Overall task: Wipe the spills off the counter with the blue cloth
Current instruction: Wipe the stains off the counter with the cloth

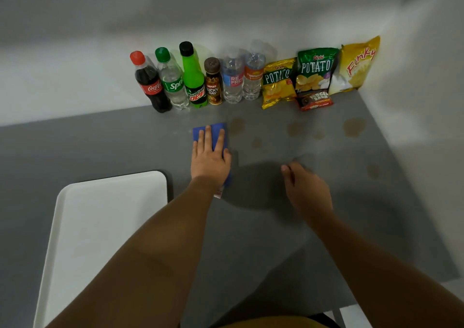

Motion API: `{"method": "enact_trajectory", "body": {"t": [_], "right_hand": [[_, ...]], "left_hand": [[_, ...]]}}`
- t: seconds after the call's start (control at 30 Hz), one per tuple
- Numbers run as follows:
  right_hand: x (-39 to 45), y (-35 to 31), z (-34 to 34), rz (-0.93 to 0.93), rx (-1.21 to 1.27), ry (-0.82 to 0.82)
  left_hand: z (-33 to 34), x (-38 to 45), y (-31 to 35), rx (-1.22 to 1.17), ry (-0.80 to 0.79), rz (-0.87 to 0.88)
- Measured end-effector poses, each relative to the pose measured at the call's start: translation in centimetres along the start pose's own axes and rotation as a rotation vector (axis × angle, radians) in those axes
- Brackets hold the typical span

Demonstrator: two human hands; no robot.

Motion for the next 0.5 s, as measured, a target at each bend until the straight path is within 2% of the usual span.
{"method": "enact_trajectory", "body": {"t": [0.17, 0.37, 0.5], "right_hand": [[0.0, -0.4, -0.4, 0.018, 0.005, 0.053], [-0.1, -1.0, -0.3, -0.003, 0.014, 0.052], [-0.4, -0.7, -0.2, -0.013, 0.008, 0.039]], "left_hand": [[1.1, -2.5, 2.1, 0.001, -0.015, 0.086], [0.0, -5.6, -1.9, -0.031, 0.092, -0.051], [-1.2, -4.0, -3.9, -0.014, 0.095, -0.055]]}}
Point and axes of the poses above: each hand's wrist, its own x-axis towards the middle knuckle, its own z-axis out of the palm, y = z × x, the point moved 9 cm from there along x, towards the middle knuckle, and after that the axes turned 7 degrees about -x, right-handed, at the moved point
